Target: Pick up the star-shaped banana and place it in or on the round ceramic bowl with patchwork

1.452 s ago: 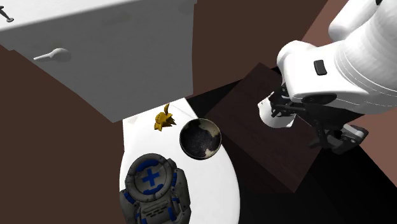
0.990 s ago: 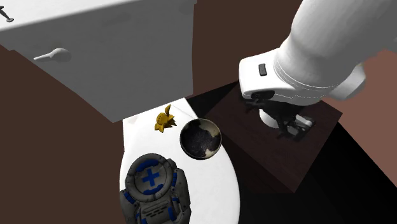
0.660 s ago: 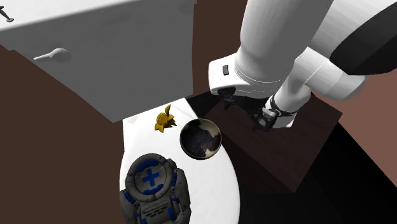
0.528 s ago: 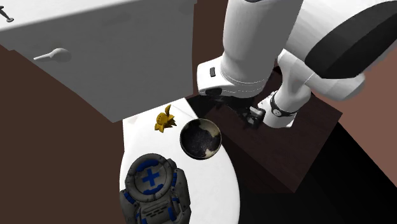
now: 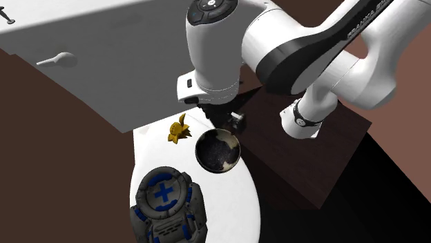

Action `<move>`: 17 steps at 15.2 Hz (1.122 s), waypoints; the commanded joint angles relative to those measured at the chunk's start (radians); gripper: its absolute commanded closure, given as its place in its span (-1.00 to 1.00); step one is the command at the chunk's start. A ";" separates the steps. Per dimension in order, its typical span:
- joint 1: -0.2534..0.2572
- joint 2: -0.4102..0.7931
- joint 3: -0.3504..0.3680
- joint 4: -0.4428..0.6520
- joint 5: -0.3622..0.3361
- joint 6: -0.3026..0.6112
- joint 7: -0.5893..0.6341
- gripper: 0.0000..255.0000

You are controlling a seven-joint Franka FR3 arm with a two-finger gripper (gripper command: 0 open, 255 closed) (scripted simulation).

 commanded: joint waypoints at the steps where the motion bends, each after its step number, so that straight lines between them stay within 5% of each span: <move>1: 0.005 0.073 -0.057 0.020 0.004 0.057 -0.078 -1.00; 6: 0.044 0.282 -0.181 0.107 0.093 0.168 -0.281 -1.00; 11: 0.062 0.533 -0.260 0.234 0.294 0.232 -0.539 -1.00; 17: -0.051 0.834 -0.210 0.443 0.545 0.224 -0.816 -1.00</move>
